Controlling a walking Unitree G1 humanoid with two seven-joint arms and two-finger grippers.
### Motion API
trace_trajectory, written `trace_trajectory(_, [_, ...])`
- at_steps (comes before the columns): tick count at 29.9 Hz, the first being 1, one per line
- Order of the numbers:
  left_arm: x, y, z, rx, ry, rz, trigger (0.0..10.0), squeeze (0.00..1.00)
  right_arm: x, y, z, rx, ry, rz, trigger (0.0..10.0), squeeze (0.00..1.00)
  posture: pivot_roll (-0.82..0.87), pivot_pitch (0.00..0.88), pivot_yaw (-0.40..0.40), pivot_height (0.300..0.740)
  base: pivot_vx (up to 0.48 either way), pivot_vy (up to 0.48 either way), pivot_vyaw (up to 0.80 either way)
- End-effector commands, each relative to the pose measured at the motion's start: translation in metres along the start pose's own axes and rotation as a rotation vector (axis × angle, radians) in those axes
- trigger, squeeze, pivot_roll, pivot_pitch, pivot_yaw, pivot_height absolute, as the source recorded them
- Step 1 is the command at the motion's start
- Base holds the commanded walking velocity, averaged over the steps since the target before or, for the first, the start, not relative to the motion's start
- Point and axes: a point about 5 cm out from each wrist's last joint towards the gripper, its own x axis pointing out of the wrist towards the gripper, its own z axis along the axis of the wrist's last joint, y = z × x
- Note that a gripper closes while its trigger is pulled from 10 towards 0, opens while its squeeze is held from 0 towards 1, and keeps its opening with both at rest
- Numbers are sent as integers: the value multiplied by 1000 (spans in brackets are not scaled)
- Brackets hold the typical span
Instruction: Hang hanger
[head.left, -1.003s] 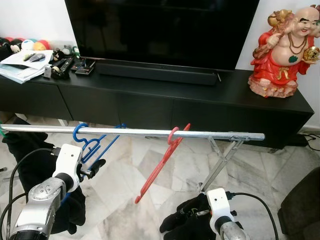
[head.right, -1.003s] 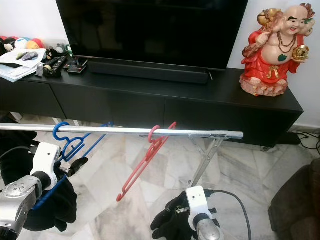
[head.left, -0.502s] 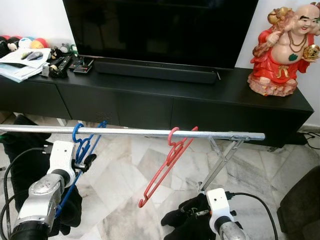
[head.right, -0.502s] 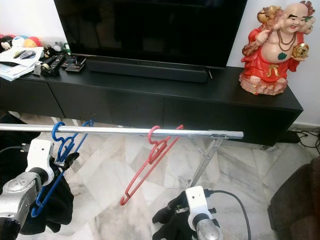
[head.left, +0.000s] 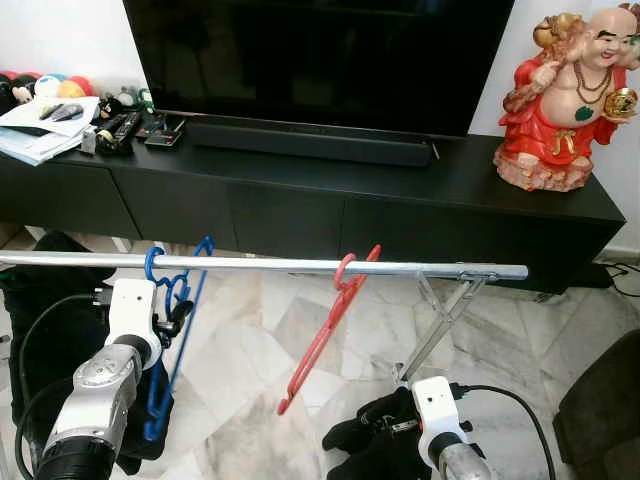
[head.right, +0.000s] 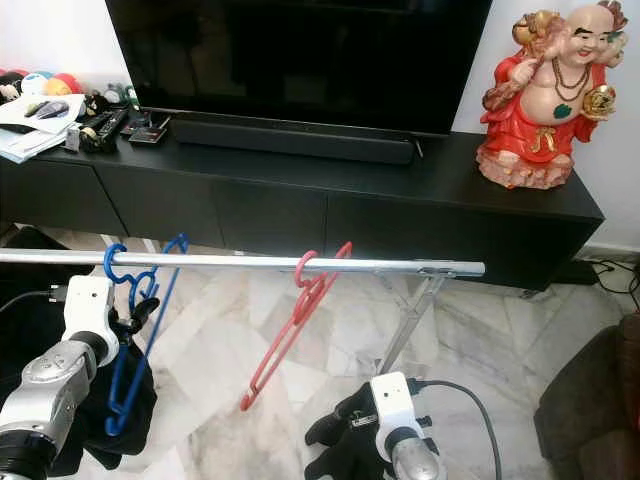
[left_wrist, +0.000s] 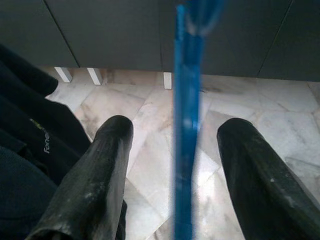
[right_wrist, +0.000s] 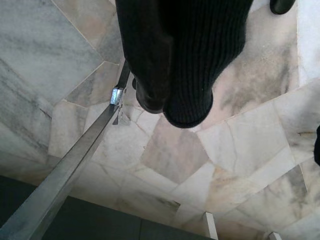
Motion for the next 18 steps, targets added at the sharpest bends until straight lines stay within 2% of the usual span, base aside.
trace_trajectory(1, [0,0,-2,9,9,9,0,0,-1,1,-2,6,1,-3,10000,0,8,88,9,740,0,0,0])
trace_trajectory(18, [0,5,-2,0,6,8,0,0,-1,3,-3,9,2,-3,10000,0,3,56,21,740,0,0,0])
